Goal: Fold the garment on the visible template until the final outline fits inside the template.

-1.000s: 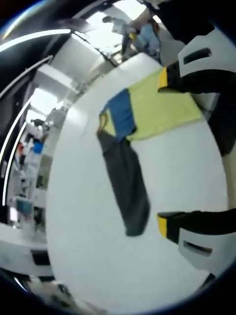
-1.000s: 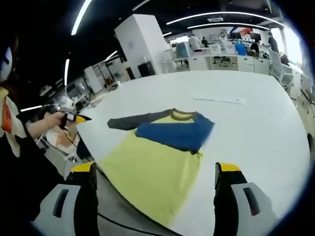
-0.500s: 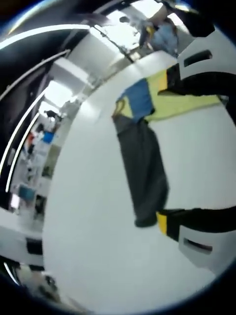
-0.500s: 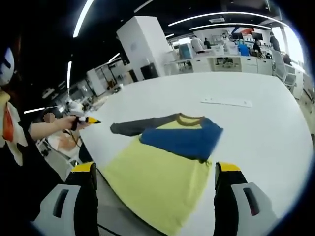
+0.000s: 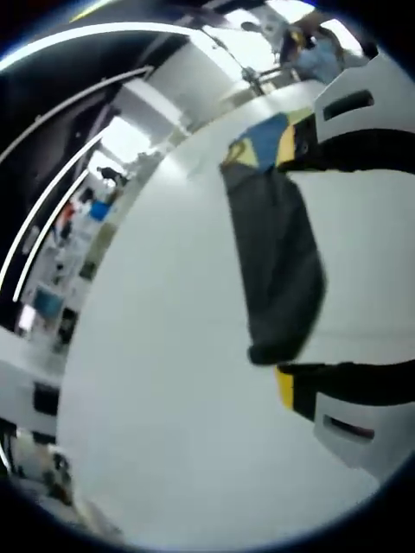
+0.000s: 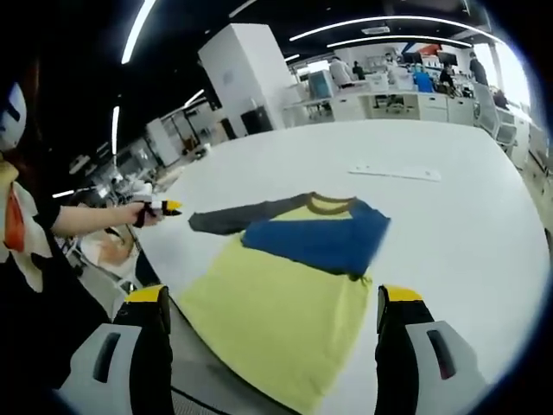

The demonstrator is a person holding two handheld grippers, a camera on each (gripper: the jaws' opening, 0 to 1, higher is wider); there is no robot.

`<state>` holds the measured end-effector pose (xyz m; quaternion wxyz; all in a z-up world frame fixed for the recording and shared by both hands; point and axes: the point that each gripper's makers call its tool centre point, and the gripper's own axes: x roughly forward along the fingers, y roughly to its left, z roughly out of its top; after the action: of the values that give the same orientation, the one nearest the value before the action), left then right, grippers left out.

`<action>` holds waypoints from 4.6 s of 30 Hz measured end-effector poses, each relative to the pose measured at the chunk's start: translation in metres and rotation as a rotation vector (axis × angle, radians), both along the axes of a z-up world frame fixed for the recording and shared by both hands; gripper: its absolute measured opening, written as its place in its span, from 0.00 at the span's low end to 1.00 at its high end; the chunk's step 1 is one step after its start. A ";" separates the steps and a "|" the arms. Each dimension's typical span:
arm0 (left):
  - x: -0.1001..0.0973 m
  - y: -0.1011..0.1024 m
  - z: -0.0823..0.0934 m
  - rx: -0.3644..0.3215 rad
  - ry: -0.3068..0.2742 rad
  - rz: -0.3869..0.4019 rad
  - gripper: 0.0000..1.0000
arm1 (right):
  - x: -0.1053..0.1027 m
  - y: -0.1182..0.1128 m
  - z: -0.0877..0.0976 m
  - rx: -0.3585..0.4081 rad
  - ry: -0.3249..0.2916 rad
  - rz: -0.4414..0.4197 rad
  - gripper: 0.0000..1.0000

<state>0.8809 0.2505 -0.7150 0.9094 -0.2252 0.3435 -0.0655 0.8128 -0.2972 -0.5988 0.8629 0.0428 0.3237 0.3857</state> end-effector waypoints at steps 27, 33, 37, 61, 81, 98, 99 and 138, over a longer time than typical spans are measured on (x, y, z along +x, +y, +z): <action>0.028 0.034 -0.050 -0.057 0.034 0.060 0.64 | 0.004 -0.030 0.001 -0.039 0.018 -0.077 0.97; 0.026 0.043 -0.056 -0.033 0.032 0.045 0.52 | 0.008 -0.030 0.001 -0.037 0.018 -0.087 0.97; 0.022 0.042 -0.057 -0.016 0.030 0.027 0.40 | 0.009 -0.030 0.000 -0.049 0.023 -0.084 0.97; 0.026 0.064 -0.064 0.042 0.049 0.057 0.02 | 0.012 -0.023 0.001 -0.057 0.025 -0.091 0.98; 0.025 0.054 -0.033 0.125 0.031 0.064 0.00 | 0.014 -0.028 0.004 -0.042 0.011 -0.096 0.97; 0.019 0.030 0.025 0.193 -0.037 0.071 0.00 | 0.006 -0.045 0.019 -0.009 -0.037 -0.118 0.96; 0.020 0.027 0.031 0.192 -0.047 0.073 0.00 | 0.005 -0.046 0.019 -0.007 -0.040 -0.119 0.96; 0.062 -0.029 0.149 0.392 -0.179 0.034 0.00 | -0.028 -0.098 0.029 0.012 -0.087 -0.144 0.96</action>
<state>0.9428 0.2220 -0.5658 0.9637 -0.0430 0.2634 -0.0017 0.7845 -0.3951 -0.5697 0.9014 0.0543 0.2796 0.3260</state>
